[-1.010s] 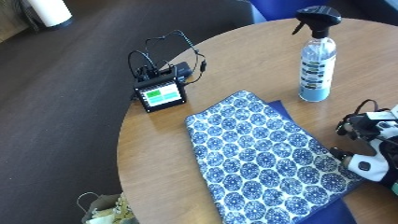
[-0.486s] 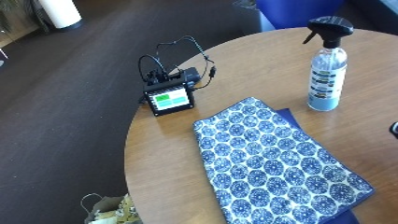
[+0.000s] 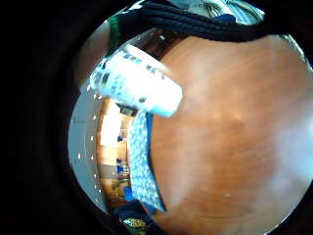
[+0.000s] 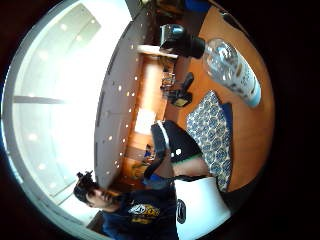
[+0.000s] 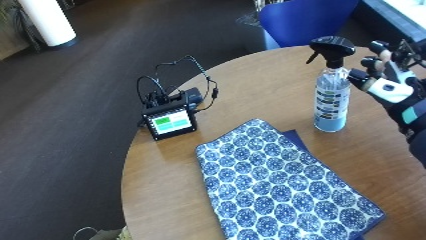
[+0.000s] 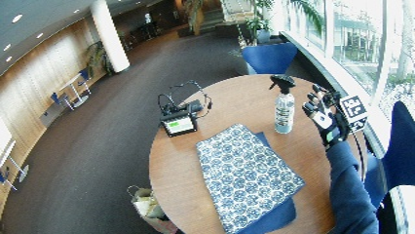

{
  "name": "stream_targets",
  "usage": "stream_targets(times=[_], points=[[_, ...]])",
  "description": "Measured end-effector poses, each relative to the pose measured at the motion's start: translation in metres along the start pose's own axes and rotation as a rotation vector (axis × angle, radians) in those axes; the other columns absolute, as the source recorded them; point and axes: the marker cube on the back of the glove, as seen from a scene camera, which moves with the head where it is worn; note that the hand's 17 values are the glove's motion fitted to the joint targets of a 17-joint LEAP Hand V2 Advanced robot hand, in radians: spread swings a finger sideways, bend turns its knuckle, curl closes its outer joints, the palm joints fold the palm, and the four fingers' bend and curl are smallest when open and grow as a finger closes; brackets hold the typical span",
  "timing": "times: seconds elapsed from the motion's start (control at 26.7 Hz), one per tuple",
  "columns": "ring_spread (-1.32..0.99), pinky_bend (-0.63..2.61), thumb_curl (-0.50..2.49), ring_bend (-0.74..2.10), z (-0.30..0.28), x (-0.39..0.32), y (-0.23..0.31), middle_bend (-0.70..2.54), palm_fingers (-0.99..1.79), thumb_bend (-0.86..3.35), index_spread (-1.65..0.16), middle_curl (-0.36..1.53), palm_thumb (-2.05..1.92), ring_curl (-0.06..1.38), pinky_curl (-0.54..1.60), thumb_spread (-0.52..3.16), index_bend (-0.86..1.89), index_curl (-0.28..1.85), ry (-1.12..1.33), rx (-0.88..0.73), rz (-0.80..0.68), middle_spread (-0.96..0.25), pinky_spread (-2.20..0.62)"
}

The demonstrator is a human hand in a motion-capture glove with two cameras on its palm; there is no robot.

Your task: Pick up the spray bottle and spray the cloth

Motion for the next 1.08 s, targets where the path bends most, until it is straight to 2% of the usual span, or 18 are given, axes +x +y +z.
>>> stream_targets(times=[0.07,0.22,0.37,0.6,0.79,0.94,1.08], points=[[0.06,0.34,0.33,0.38,0.010,-0.002,-0.016,0.34,0.33,0.07,-0.40,0.33,0.57,0.27,0.26,1.02,0.17,0.17,0.059,-0.001,0.011,0.03,0.30],[-0.02,0.17,0.37,0.42,0.023,-0.007,-0.015,0.41,0.63,0.13,-0.37,0.35,0.73,0.27,0.21,1.02,0.26,0.23,0.285,0.035,-0.008,-0.03,0.30],[-0.11,0.08,0.40,0.46,0.027,-0.012,-0.045,0.44,0.81,0.14,-0.34,0.37,0.82,0.29,0.17,0.99,0.33,0.28,0.186,0.145,0.032,-0.10,0.29],[-0.20,0.14,0.45,0.47,0.025,0.011,-0.048,0.44,0.92,0.13,-0.31,0.39,0.92,0.33,0.18,0.87,0.35,0.35,0.099,0.245,0.077,-0.15,0.24],[-0.21,0.21,0.49,0.37,0.013,0.026,-0.051,0.43,1.04,0.09,-0.29,0.41,0.94,0.32,0.21,0.79,0.41,0.39,0.064,0.328,0.095,-0.15,0.16],[-0.20,0.31,0.51,0.46,0.014,0.017,-0.054,0.41,1.26,0.04,-0.28,0.42,0.93,0.35,0.26,0.74,0.31,0.40,0.066,0.398,0.064,-0.14,0.04],[-0.20,0.37,0.54,0.49,0.016,0.008,-0.054,0.42,1.33,0.00,-0.27,0.43,0.92,0.38,0.30,0.72,0.28,0.42,0.090,0.474,0.021,-0.14,-0.06]])
